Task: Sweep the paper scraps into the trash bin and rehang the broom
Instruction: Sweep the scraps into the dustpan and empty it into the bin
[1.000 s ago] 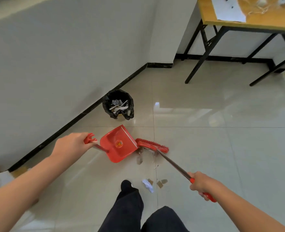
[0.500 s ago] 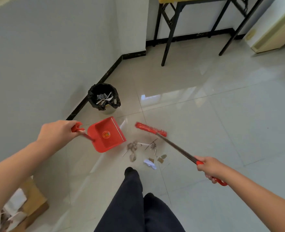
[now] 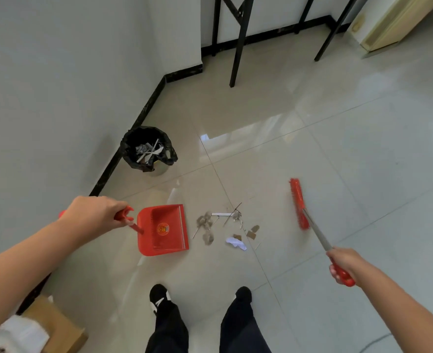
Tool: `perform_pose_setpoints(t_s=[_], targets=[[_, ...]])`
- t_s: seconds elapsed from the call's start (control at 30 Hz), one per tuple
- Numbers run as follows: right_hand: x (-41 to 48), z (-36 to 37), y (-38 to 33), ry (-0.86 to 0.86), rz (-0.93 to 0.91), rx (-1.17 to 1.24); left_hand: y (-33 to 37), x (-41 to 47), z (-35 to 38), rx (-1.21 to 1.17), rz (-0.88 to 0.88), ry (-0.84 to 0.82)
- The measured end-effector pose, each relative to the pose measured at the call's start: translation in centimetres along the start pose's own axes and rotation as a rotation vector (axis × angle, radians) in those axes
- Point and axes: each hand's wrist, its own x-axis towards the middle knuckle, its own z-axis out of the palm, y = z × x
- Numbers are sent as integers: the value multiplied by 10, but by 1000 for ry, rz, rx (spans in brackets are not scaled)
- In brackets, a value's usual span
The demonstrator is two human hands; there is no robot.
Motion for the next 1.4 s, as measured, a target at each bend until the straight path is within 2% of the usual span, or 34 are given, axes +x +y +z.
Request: perform_pose_setpoints(t_s=[0.13,0.3,0.53,0.83,1.0,1.2,1.4], targets=[[4,55,-5,-21,134,46,-17,24,27,27,75,-26],[-21,136,0,-90,168,12,-46,36,48,-25,163,67],[-95,204,-10,-182,88,-10,-36,33,57,-44,266,16],[-172,259,-32,-405,-38,-208,-2,42,50,-73,333,22],[-183,245,-34,-448,-67,-272,-8,44,53,-54,314,36],[-202,151,-19,-470,-129,-306,-26,20,61,-120,233,55],[-212,125,-18,-411,-234,-391,-65,-33,82,-313,13,135]])
